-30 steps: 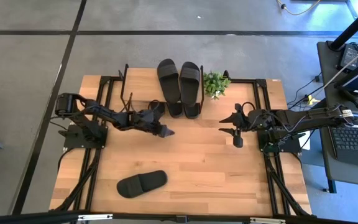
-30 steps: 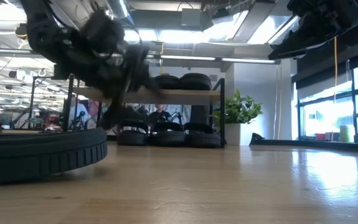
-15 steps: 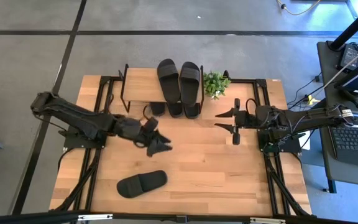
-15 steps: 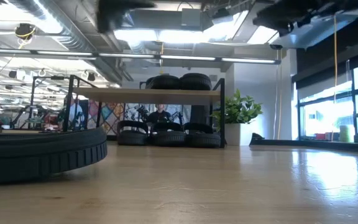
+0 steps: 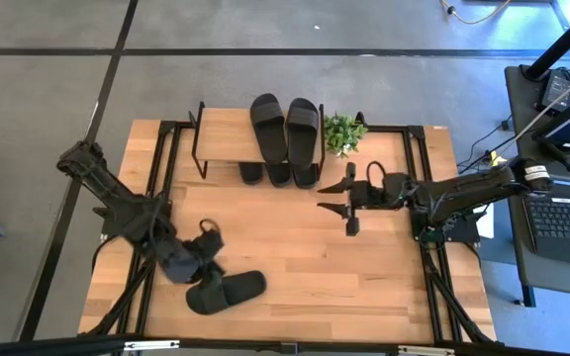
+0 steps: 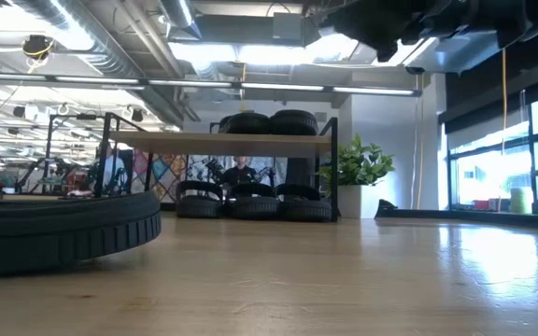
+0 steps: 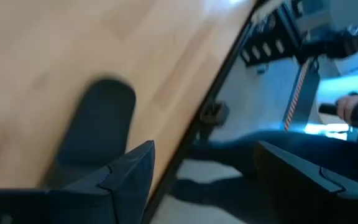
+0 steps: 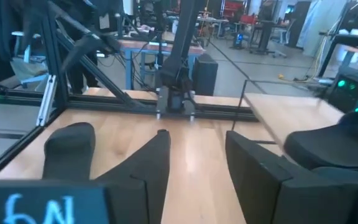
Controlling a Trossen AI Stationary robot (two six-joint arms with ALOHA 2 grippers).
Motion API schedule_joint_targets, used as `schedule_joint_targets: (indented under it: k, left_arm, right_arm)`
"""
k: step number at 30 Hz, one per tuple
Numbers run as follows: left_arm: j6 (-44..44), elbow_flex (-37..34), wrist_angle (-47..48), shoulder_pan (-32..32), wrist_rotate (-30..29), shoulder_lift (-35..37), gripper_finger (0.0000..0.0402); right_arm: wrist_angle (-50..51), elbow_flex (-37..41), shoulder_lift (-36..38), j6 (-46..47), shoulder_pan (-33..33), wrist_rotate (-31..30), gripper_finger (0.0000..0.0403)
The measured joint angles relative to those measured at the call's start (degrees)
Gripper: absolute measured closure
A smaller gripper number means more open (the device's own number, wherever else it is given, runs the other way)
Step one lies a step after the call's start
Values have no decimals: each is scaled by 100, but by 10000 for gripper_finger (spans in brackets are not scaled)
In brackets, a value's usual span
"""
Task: Pick and place slides into the shelf
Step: Put the black slide under the shelf
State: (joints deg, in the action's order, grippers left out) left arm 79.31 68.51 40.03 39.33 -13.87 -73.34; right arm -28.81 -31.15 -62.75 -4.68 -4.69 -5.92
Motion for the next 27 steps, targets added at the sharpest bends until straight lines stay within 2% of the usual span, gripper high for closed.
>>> schedule_joint_targets:
  k: [4, 8, 11, 17, 21, 27]
  left_arm:
    - [753, 0, -50, 565, 42, -270, 138]
    - [1697, 0, -96, 939, 717, -708, 138]
    - [2072, -2, -357, 1113, 1086, -1089, 138]
    - [2316, -2, -1347, 1223, 1418, -1835, 138]
    - [2924, -7, -1336, 1218, 1889, -2350, 138]
    - [3112, -9, -1339, 1180, 1917, -2817, 138]
  right_arm:
    - [-542, 1, -499, 178, 0, 18, 247]
    - [-1018, 1, -856, 165, 0, 18, 247]
    - [-1307, 1, -1065, 137, 2, 18, 247]
    - [-1669, -3, -1396, 145, 109, 18, 247]
    - [-1734, -3, -1508, 150, 210, 16, 247]
    - [-1732, -3, -1544, 159, 278, 16, 247]
